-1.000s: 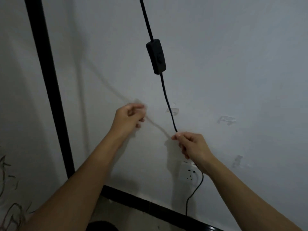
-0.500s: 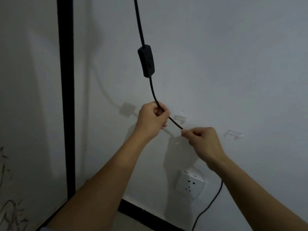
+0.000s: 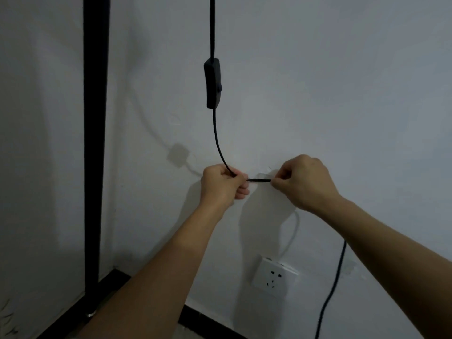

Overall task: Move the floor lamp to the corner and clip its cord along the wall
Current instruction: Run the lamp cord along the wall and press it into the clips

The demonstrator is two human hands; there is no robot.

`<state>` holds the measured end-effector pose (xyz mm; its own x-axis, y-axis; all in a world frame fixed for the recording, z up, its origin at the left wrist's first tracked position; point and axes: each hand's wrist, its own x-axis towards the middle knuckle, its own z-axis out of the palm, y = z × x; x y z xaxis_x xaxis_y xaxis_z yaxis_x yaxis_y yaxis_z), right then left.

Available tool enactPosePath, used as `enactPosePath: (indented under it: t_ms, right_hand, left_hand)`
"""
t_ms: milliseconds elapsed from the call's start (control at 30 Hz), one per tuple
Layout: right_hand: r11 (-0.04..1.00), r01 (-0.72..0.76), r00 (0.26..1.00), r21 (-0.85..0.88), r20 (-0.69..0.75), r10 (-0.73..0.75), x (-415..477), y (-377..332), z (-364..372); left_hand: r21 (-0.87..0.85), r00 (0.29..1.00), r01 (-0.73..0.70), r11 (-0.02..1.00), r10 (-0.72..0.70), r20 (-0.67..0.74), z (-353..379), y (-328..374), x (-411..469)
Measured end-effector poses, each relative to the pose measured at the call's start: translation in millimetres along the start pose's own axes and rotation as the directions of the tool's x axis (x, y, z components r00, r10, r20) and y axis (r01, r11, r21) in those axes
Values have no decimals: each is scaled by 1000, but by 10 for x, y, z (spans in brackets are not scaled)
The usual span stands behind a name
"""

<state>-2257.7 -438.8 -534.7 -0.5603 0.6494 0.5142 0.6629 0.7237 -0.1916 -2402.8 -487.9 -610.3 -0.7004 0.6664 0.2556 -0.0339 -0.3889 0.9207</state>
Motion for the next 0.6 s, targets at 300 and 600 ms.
enactPosePath:
  t_ms: [300, 600]
  right_hand:
    - [1000, 28, 995, -1, -91, -28, 88, 7, 29]
    - [991, 112, 980, 73, -171, -98, -9, 212, -24]
  left_hand:
    - [-83, 990, -104, 991, 95, -105, 60, 15, -2]
    - [-17, 970, -200, 980, 195, -144, 128, 37, -25]
